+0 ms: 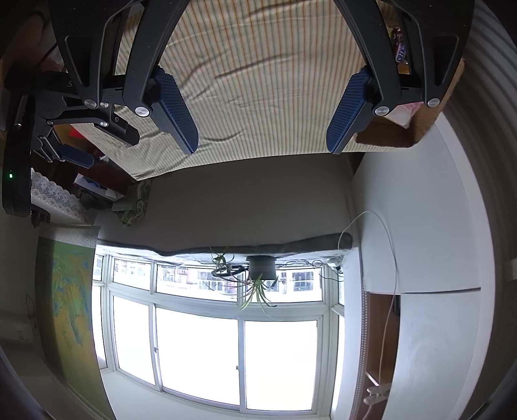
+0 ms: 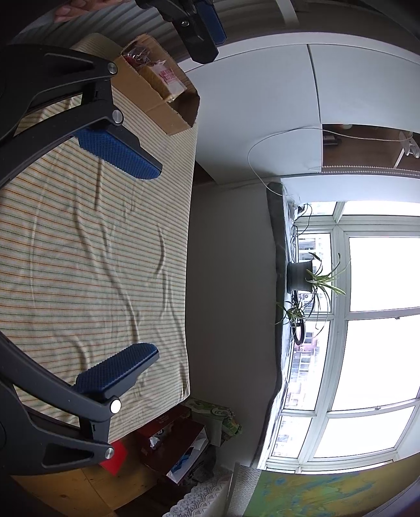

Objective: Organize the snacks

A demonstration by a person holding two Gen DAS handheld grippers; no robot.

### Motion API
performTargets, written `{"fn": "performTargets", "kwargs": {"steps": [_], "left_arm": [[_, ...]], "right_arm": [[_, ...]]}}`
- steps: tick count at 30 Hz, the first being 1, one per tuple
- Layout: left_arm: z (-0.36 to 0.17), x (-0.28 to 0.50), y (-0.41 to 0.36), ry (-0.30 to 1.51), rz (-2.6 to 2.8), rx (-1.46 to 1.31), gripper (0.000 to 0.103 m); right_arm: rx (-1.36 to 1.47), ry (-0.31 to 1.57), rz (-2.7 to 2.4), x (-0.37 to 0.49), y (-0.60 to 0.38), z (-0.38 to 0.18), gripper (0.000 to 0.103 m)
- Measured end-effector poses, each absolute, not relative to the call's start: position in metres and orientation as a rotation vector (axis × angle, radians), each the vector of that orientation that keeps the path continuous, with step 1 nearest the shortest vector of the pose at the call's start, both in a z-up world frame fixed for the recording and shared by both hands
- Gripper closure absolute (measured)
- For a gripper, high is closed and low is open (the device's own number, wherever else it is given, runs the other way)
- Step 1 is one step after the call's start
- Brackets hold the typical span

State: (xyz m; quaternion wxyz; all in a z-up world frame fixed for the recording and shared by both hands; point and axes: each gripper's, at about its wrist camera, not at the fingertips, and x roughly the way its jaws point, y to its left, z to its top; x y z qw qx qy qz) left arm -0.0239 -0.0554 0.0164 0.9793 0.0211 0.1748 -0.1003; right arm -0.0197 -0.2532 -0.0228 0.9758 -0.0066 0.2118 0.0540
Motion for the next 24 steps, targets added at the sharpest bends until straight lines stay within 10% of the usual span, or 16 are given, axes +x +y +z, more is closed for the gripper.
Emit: {"fn": "performTargets", "kwargs": {"steps": [24], "left_arm": [[0.0177, -0.0271, -0.0552, 0.345, -0.202, 0.047, 0.021]], "right_arm": [[-0.015, 0.419, 0.111, -0.0221, -0.2513, -0.0196, 0.0]]}}
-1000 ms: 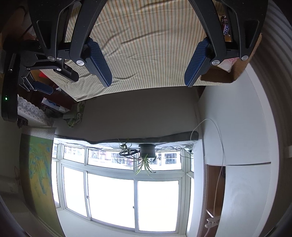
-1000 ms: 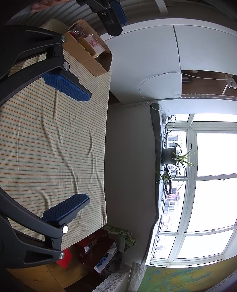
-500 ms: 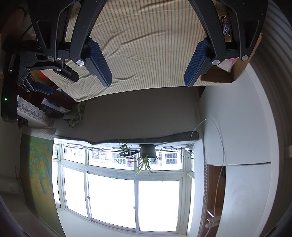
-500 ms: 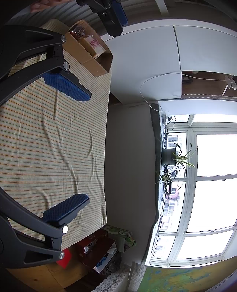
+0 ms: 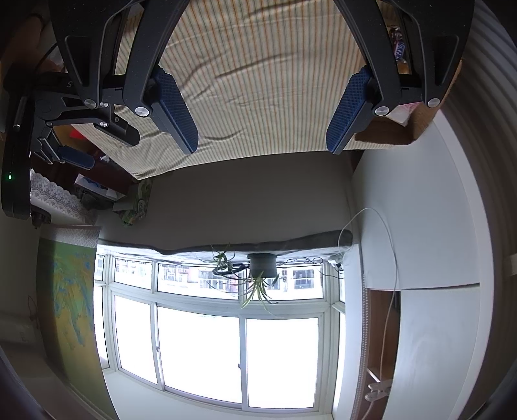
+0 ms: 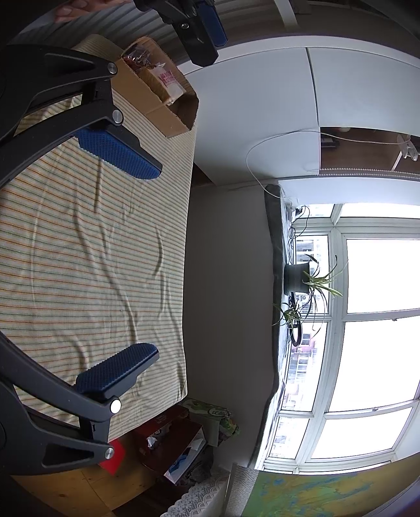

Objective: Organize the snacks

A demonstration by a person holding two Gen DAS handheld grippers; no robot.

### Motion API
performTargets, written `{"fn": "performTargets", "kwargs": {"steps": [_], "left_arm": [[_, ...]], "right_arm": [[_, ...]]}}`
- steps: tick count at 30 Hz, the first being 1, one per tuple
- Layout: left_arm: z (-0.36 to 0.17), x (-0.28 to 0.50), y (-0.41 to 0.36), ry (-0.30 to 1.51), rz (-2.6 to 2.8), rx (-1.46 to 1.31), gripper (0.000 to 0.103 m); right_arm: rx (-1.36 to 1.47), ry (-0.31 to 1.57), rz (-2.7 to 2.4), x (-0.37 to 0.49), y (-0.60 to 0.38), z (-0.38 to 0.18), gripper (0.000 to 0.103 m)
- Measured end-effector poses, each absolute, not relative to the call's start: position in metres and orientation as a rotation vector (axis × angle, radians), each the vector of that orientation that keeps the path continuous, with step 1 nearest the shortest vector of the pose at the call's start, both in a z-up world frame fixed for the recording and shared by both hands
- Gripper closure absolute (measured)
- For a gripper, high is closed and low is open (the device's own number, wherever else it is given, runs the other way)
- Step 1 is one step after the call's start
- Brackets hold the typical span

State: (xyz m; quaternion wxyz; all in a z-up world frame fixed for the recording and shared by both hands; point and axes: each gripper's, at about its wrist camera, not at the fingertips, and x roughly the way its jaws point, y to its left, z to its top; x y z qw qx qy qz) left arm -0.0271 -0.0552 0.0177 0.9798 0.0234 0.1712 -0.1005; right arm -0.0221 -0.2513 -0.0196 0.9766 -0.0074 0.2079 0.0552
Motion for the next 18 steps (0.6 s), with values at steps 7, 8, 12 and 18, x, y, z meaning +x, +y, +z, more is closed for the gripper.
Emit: {"fn": "performTargets", "kwargs": {"steps": [7, 8, 12, 18], "left_arm": [[0.0178, -0.0276, -0.0549, 0.343, -0.206, 0.049, 0.021], [0.0179, -0.0276, -0.0548, 0.343, -0.206, 0.048, 0.021], [0.0178, -0.0277, -0.0554, 0.343, -0.205, 0.051, 0.021], [0.0175, -0.0283, -0.0571, 0.346, -0.205, 0.051, 0.021]], "right_arm": [[-0.015, 0.42, 0.112, -0.0221, -0.2511, -0.0193, 0.0], [-0.017, 0.42, 0.113, -0.0223, -0.2511, -0.0192, 0.0], [-0.018, 0.421, 0.114, -0.0222, -0.2511, -0.0193, 0.0], [-0.019, 0.425, 0.118, -0.0211, -0.2519, -0.0202, 0.0]]}}
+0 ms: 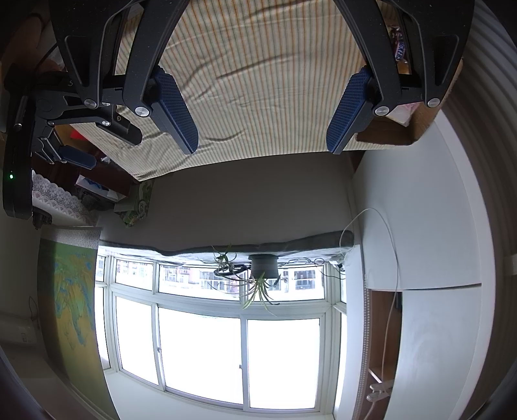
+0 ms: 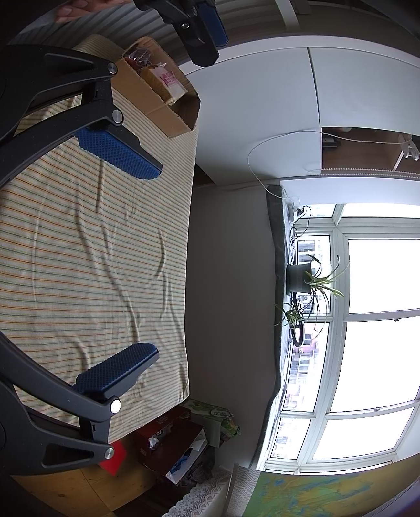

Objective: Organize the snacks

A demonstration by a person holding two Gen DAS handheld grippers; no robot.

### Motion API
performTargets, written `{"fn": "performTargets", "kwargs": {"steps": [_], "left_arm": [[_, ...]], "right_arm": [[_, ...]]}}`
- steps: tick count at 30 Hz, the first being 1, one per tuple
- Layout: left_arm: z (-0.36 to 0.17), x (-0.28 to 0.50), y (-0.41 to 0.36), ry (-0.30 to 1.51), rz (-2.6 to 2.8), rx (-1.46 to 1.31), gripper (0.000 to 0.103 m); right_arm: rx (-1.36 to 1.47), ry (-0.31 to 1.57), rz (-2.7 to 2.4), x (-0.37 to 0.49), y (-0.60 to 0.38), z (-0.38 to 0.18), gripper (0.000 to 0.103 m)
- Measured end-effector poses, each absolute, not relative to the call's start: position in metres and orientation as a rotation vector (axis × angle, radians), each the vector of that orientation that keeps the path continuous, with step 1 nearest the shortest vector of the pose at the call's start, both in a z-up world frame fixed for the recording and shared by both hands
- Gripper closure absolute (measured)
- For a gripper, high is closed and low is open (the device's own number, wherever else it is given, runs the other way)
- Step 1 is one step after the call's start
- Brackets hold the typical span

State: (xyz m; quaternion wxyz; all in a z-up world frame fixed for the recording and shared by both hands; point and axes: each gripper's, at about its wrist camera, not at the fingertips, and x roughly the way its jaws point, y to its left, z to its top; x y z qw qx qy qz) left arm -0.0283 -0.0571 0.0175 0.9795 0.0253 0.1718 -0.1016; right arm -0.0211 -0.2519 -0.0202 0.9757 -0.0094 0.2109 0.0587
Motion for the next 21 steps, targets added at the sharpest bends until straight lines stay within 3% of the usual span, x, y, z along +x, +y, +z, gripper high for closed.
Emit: {"fn": "performTargets", "kwargs": {"steps": [18, 21], "left_arm": [[0.0162, -0.026, -0.0565, 0.349, -0.204, 0.052, 0.021], [0.0155, -0.0246, -0.057, 0.356, -0.194, 0.054, 0.009]], "right_arm": [[-0.018, 0.425, 0.116, -0.0218, -0.2509, -0.0201, 0.0], [-0.018, 0.428, 0.118, -0.0216, -0.251, -0.0211, 0.0]]}}
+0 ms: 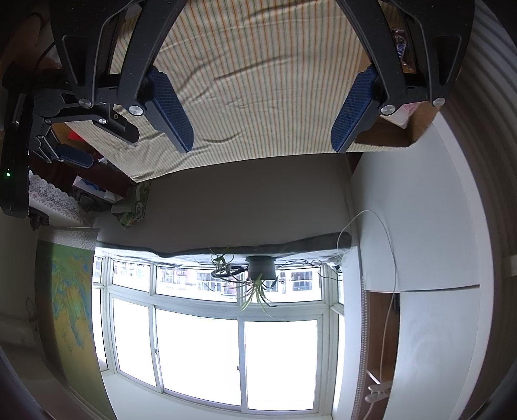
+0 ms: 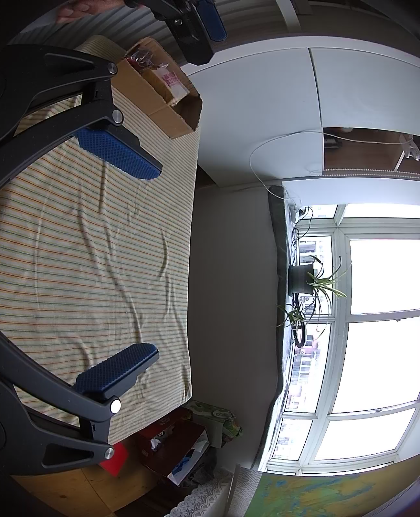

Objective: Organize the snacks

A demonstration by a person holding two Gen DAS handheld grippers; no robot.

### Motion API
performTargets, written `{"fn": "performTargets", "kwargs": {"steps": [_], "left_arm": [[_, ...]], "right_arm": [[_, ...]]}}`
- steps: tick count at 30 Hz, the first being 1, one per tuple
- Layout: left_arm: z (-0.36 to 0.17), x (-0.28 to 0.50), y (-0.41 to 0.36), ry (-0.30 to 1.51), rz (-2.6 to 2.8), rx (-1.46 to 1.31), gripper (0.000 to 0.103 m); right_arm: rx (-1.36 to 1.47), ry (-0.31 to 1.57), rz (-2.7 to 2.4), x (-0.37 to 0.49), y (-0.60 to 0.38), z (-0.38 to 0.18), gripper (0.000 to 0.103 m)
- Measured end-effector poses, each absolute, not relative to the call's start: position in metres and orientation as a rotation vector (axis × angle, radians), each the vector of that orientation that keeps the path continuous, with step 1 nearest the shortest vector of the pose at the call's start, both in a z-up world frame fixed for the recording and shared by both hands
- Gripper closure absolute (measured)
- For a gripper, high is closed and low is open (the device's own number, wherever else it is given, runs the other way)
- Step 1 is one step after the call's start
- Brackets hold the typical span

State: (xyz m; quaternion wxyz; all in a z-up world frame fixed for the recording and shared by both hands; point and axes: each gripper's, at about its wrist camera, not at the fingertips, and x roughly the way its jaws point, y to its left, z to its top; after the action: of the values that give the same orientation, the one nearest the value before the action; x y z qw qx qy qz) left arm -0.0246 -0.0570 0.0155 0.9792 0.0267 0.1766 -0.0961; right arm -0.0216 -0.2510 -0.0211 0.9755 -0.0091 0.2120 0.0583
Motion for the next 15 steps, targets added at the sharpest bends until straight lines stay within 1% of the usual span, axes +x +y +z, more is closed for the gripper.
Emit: {"fn": "performTargets", "kwargs": {"steps": [1, 15], "left_arm": [[0.0152, -0.0234, -0.0575, 0.366, -0.193, 0.055, 0.0], [0.0148, -0.0238, -0.0574, 0.375, -0.176, 0.052, 0.0]], "right_arm": [[-0.018, 0.427, 0.118, -0.0217, -0.251, -0.0211, 0.0], [-0.017, 0.431, 0.116, -0.0226, -0.2492, -0.0229, 0.0]]}}
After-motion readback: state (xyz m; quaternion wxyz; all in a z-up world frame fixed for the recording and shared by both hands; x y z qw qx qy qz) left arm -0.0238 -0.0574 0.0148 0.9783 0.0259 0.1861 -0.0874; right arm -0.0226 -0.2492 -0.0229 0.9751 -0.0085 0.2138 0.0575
